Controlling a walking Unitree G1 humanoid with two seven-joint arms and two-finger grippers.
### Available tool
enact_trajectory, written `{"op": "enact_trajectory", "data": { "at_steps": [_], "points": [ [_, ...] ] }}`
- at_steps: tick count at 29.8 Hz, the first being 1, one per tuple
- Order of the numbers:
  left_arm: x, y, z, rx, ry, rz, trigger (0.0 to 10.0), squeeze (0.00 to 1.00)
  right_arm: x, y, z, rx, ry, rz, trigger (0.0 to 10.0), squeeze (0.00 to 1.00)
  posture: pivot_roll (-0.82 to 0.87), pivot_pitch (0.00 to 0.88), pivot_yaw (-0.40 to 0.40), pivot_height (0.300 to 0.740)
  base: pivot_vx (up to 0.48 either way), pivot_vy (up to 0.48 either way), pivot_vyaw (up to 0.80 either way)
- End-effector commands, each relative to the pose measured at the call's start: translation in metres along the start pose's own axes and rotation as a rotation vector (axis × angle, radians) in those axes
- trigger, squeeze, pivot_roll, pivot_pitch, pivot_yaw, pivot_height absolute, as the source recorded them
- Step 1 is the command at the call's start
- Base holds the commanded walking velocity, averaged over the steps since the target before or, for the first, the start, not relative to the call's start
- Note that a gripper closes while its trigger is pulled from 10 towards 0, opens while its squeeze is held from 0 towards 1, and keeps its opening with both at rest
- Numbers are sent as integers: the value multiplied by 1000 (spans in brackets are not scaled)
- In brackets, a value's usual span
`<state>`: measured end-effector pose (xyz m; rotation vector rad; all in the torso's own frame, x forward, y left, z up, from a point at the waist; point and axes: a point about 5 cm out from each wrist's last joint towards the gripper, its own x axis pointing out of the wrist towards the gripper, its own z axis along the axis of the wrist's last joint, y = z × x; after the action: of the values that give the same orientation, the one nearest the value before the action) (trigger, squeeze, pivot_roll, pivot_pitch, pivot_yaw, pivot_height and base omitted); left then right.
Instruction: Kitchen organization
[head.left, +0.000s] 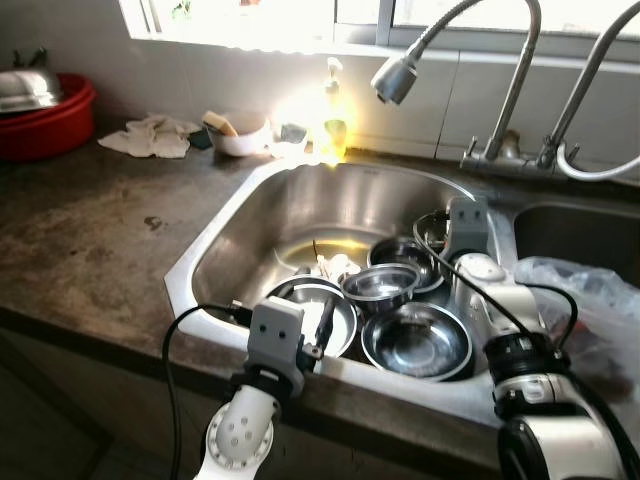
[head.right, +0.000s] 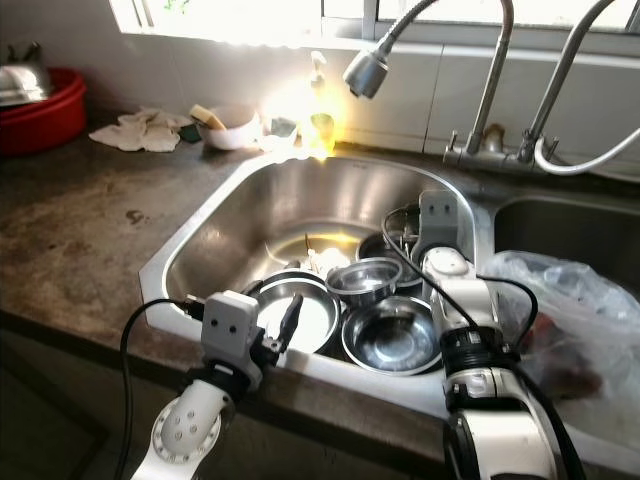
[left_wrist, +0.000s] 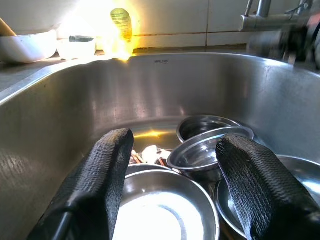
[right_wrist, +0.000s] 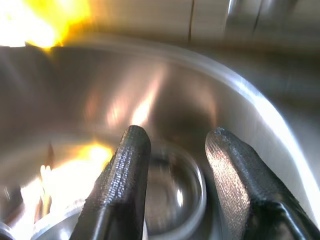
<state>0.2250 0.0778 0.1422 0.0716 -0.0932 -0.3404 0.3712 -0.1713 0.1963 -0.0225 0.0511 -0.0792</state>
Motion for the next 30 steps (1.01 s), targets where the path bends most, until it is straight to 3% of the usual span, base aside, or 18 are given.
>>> {"op": "enact_trajectory", "data": {
  "at_steps": [1, 4, 8, 9, 11, 17, 23, 30],
  "points": [
    [1, 0, -4, 3, 23, -3, 10000, 0, -18, 6, 22, 19, -161, 27, 10000, 0, 120, 32, -39, 740, 0, 0, 0],
    [2, 0, -5, 5, 22, -4, 10000, 0, -30, 10, 28, 30, -226, 56, 10000, 0, 116, 28, -34, 740, 0, 0, 0],
    [4, 0, -3, 0, 12, -14, 10000, 0, -62, 18, 34, 68, -322, 116, 10000, 0, 106, 12, -27, 740, 0, 0, 0],
    [4, 0, -3, 0, 12, -14, 10000, 0, -62, 18, 34, 68, -322, 116, 10000, 0, 106, 12, -27, 740, 0, 0, 0],
    [6, 1, -1, 2, 1, -20, 10000, 0, -84, 23, 34, 80, -364, 146, 10000, 0, 106, 6, -27, 740, 0, 0, 0],
    [11, 0, 7, 14, -29, -22, 10000, 0, -107, 28, 25, 57, -350, 145, 10000, 0, 99, 4, -21, 740, 0, 0, 0],
    [13, -3, 8, 25, -36, -38, 10000, 0, -119, 30, 8, 35, -293, 138, 10000, 0, 98, 9, -19, 740, 0, 0, 0],
    [13, -1, 6, 29, -30, -37, 10000, 0, -121, 30, 7, 35, -282, 120, 10000, 0, 99, 8, -17, 740, -182, 0, 0]
  ]
}}
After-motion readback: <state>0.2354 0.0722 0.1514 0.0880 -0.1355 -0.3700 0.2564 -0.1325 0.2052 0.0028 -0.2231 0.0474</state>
